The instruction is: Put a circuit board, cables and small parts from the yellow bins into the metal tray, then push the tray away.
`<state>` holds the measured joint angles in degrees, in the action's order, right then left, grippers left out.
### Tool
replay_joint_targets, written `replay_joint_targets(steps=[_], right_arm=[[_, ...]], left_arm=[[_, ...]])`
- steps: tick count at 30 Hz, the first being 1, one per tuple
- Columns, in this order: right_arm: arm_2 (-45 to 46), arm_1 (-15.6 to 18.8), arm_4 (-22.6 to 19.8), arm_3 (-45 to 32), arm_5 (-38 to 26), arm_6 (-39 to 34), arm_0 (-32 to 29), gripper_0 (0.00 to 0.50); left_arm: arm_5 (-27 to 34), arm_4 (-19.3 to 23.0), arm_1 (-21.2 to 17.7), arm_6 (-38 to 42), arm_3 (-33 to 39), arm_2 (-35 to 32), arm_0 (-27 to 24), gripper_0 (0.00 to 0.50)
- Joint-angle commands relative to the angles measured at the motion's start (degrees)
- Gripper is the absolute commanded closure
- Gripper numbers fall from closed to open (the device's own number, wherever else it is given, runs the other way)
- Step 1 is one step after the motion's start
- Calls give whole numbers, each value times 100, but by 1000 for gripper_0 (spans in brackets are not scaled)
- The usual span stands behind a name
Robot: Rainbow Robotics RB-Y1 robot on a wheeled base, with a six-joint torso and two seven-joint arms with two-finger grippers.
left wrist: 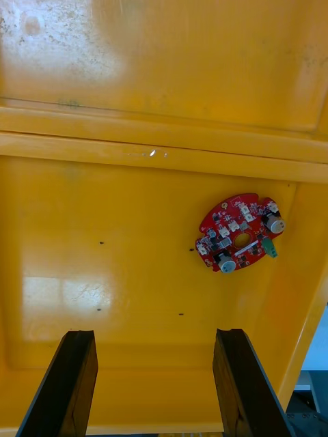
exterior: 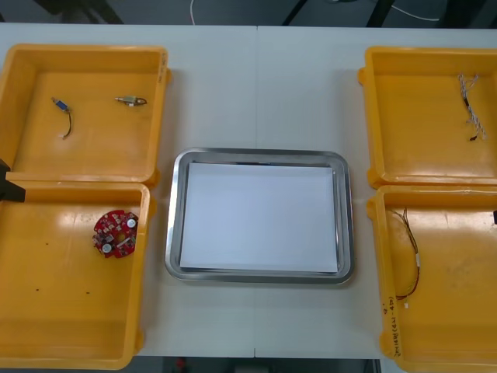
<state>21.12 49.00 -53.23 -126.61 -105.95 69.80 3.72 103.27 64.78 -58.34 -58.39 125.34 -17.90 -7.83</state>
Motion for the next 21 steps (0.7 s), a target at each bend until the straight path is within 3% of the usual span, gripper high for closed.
replay_joint_targets(steps=[1, 15, 21], right_arm=[[191, 224, 23, -145, -39, 139, -82, 0], [411, 312, 67, -206, -75, 104, -12, 0], [375, 312, 23, -242, -119, 86, -20, 0]], left_arm=[[-53, 43, -257, -454, 122, -178, 89, 0], [-53, 43, -257, -454, 122, -178, 89, 0], [-61, 122, -19, -208, 87, 15, 98, 0]])
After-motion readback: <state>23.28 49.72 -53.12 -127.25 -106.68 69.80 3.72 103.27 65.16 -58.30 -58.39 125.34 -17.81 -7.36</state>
